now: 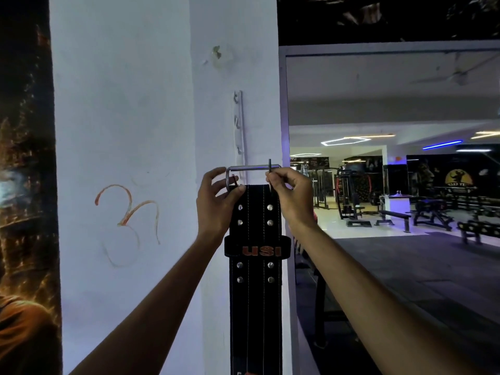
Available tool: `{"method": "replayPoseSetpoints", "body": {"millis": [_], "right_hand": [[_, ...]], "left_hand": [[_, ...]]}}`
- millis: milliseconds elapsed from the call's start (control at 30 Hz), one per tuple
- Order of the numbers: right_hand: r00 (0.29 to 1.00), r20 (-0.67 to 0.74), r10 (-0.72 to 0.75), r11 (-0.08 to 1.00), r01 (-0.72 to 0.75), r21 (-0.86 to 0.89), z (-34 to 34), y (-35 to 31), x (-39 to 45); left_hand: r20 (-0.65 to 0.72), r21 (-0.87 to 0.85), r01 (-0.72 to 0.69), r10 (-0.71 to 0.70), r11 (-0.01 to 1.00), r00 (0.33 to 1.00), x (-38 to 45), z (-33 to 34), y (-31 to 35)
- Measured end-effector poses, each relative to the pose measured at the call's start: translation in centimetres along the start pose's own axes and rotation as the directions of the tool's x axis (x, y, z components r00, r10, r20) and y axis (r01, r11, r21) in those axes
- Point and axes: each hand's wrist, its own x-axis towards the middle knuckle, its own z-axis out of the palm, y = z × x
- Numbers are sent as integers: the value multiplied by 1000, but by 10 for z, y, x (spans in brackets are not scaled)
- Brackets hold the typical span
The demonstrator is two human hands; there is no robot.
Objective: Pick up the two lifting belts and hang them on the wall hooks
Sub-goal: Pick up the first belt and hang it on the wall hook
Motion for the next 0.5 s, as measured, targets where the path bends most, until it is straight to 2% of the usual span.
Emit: {"method": "replayPoseSetpoints", "body": {"millis": [367, 500], "right_hand": [[999, -45, 11, 999, -13, -47, 51, 80, 52], [1000, -12, 7, 997, -8, -78, 62, 99, 63]], "left_hand": [[-70, 74, 36, -31, 997, 997, 70, 1, -62], [-100, 90, 44, -35, 995, 994, 83, 0, -84]]}}
